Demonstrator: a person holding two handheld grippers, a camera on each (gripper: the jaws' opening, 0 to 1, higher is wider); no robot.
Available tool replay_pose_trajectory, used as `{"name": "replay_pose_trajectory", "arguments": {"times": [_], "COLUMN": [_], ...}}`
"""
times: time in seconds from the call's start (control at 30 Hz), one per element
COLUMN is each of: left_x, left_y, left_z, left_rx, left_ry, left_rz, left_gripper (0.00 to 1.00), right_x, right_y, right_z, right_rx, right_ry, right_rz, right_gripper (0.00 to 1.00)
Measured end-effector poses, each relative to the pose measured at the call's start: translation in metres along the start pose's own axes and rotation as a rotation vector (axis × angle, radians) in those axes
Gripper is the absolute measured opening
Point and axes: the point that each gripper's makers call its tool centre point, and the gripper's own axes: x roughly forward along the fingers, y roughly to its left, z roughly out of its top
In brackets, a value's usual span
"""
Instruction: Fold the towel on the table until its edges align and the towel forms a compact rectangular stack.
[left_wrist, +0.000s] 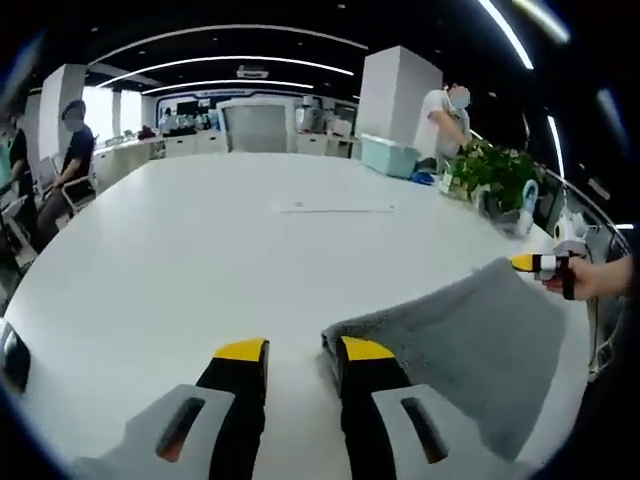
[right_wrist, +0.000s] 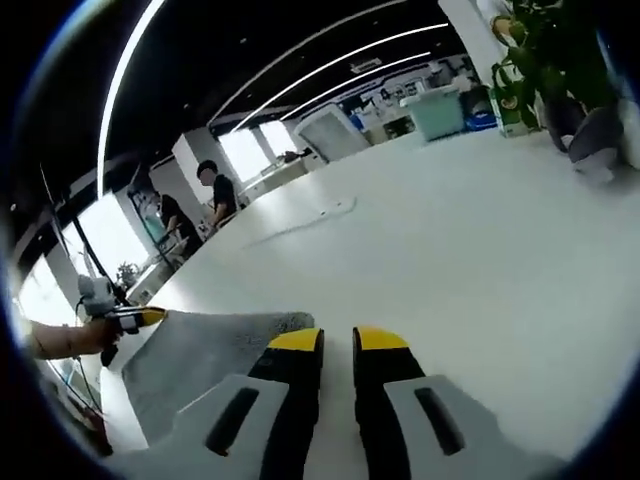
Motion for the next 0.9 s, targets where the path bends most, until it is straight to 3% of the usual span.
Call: {"name": "replay_pose_trajectory", "arguments": {"times": [0.17, 0.23, 0.33, 0.43, 0.67, 0.9], "left_x": [-0.013, -0.016, -0.019, -0.023, -0.029, -0.041], "left_y": [-0.007, -0.024, -0.041, -0.070, -0.120, -0.151], "left_z": [0.005, 0.008, 0.009, 0.011, -0.003, -0.013], "left_rx": [-0.024, -0.080, -0.032, 0.005, 0.081, 0.099], "left_ry": [-0.024, -0.036, -0.032, -0.046, -0.017, 0.004], "left_rz": [-0.005, -0.058, -0.099, -0.155, -0.277, -0.343], "left_gripper": [0.25, 0.25, 0.23, 0.22, 0.18, 0.12], "right_x": [-0.005, -0.006, -0.006, -0.006, -0.006, -0.015], "right_y": [-0.001, -0.001, 0.001, 0.007, 0.022, 0.033], "right_z": [0.016, 0.018, 0.017, 0.018, 0.016, 0.017], "right_rx": [0.013, 0.024, 0.018, 0.007, -0.030, -0.050], "right_ry": [-0.056, -0.061, -0.063, -0.064, -0.056, -0.050], "right_rz": [0.003, 0.002, 0.001, 0.013, 0.045, 0.058], "right_gripper": [0.09, 0.09, 0.06, 0.04, 0.01, 0.00]}}
